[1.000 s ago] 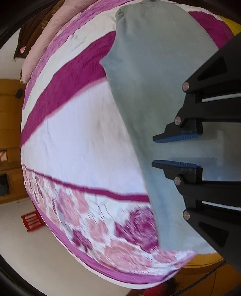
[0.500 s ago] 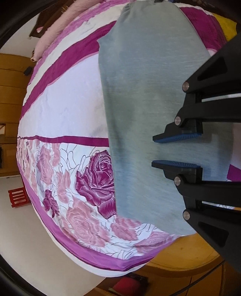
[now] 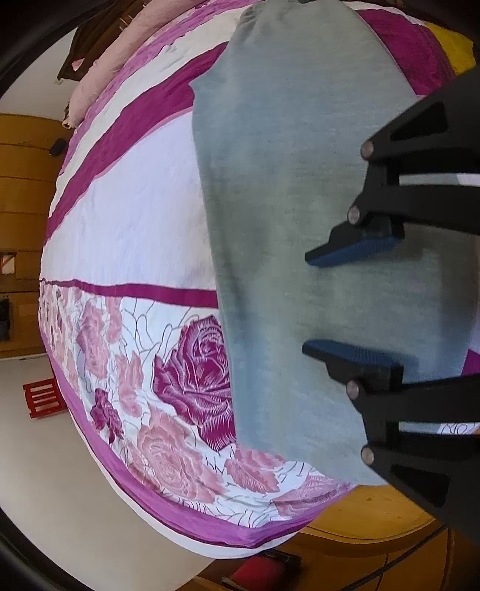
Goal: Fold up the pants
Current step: 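Lift the gripped waistband up off the bed with the right gripper, then carry the waistband over and lay it onto the pants with right gripper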
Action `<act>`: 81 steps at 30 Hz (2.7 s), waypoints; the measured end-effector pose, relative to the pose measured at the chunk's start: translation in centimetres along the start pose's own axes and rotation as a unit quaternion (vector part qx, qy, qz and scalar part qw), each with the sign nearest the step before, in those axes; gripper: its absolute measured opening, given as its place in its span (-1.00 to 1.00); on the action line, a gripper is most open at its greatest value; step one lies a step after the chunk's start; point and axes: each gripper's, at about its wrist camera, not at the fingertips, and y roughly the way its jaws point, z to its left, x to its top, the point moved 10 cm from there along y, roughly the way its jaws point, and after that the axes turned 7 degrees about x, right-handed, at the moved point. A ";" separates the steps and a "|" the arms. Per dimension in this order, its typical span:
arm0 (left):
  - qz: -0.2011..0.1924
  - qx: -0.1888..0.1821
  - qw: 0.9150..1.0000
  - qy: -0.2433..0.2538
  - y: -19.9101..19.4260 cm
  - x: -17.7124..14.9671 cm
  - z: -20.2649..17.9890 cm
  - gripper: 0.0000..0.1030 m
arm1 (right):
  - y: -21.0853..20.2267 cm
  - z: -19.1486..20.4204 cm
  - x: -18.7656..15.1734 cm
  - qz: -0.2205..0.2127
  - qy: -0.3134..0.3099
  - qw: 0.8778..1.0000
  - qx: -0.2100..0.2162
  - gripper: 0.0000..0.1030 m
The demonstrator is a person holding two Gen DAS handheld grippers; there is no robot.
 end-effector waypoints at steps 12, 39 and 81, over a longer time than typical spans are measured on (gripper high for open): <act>-0.001 0.007 1.000 0.014 0.3 0.1 -1.0 0.20 | 2.8 0.7 3.3 -0.047 0.014 0.999 0.013 -0.23; 0.003 0.030 0.997 -0.076 -0.4 -0.4 7.1 0.23 | -2.3 11.6 5.1 -0.075 -0.158 0.985 0.012 -0.68; -0.020 -0.026 0.996 -0.081 -2.9 -1.2 8.2 0.62 | 7.6 30.8 -10.1 0.088 -0.395 0.912 0.071 -0.68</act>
